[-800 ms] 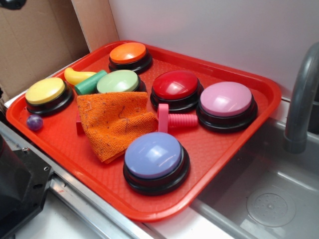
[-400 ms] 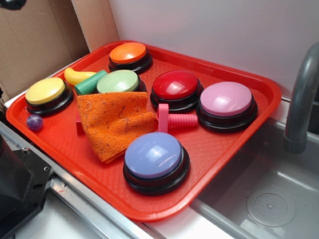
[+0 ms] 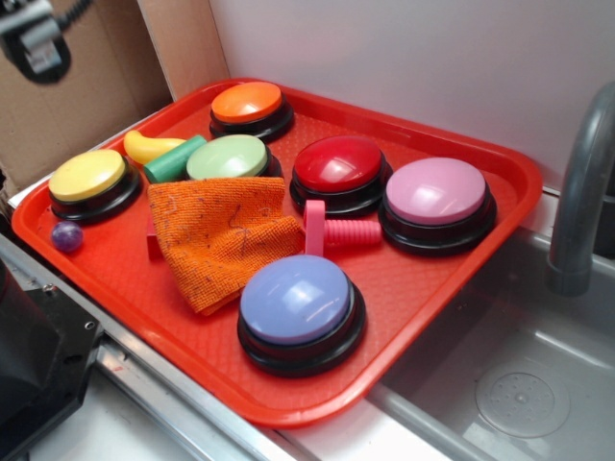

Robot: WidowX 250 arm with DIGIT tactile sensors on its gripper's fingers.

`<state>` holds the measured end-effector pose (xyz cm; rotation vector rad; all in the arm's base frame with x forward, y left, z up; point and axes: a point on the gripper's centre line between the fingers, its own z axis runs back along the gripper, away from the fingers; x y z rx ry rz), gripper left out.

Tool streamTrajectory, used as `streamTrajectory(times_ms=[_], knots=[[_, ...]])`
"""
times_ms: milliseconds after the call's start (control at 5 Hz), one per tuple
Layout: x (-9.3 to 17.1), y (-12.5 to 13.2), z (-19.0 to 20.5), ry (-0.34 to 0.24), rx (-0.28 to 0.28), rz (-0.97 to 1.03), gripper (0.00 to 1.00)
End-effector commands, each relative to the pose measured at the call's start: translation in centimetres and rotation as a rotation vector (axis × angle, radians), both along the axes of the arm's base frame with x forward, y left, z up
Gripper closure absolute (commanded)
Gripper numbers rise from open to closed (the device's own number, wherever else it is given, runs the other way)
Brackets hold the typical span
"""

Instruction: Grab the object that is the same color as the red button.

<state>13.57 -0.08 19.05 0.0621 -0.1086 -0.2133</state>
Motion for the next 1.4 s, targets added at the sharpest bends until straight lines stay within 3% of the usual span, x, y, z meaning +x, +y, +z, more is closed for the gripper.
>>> streamTrajectory(times_ms=[0,200,400,1200], knots=[[2.5,1.4,-4.2,-0.070,0.066,-0.237,0.00],[3.0,1.8,-7.5,-0.083,0.047,-0.376,0.00],[2.9,2.3,-10.3,-0.045,0.033,-0.400,0.00],[3.7,3.5,-16.6,0.002,0.018,-0.465,0.00]])
